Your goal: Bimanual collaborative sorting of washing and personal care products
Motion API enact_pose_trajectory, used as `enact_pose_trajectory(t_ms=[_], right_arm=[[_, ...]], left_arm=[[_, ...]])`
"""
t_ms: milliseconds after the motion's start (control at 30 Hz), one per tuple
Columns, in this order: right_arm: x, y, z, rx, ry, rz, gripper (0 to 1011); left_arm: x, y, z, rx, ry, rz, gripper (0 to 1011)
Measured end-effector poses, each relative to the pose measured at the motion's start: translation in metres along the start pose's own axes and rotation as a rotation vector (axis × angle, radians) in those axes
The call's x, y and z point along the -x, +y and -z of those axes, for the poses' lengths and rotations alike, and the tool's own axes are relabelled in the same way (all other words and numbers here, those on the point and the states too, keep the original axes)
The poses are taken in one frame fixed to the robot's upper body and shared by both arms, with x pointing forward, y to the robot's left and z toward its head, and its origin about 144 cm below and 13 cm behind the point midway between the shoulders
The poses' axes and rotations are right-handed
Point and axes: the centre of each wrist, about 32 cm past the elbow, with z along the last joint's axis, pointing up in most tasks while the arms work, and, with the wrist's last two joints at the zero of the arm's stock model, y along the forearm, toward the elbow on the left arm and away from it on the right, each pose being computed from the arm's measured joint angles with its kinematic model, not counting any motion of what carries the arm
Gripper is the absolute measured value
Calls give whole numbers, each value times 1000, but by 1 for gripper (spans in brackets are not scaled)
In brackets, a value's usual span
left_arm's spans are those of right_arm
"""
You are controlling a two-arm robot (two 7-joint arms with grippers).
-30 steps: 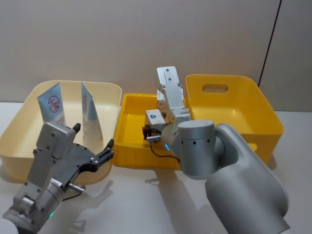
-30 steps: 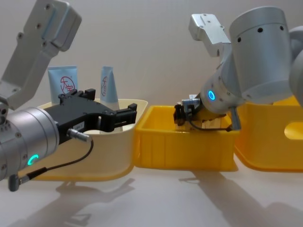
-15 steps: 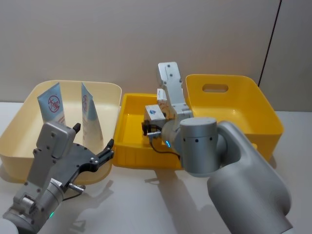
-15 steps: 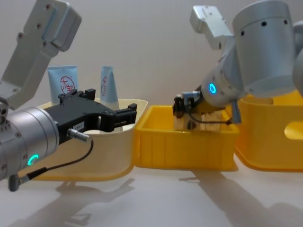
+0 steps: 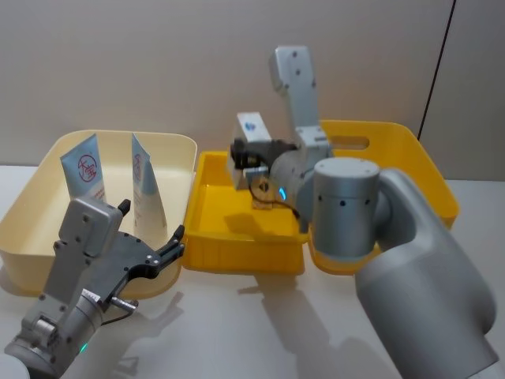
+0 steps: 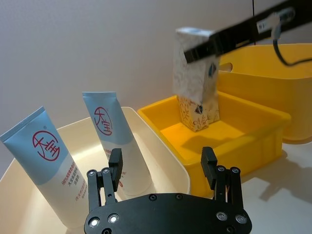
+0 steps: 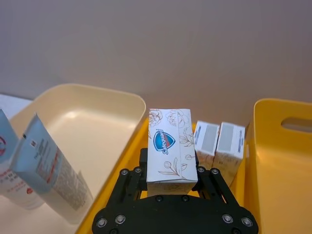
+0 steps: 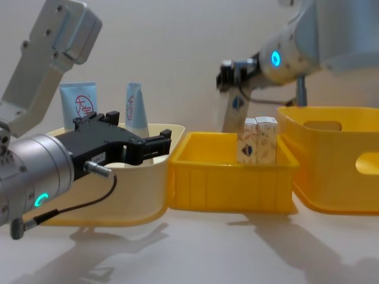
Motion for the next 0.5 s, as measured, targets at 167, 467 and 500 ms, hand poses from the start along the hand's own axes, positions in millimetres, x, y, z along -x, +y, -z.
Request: enact_pose_trajectory(t_ms=[167, 467, 500], right_arm=[[-5, -9, -16, -83, 5, 6, 429], [-15, -24, -37, -205, 6, 77, 429], [-16, -25, -39, -214, 6, 86, 429]], left_arm=[[0, 0, 0, 0, 0, 0, 1003], [0, 0, 0, 0, 0, 0, 1003], [0, 0, 0, 0, 0, 0, 1003]])
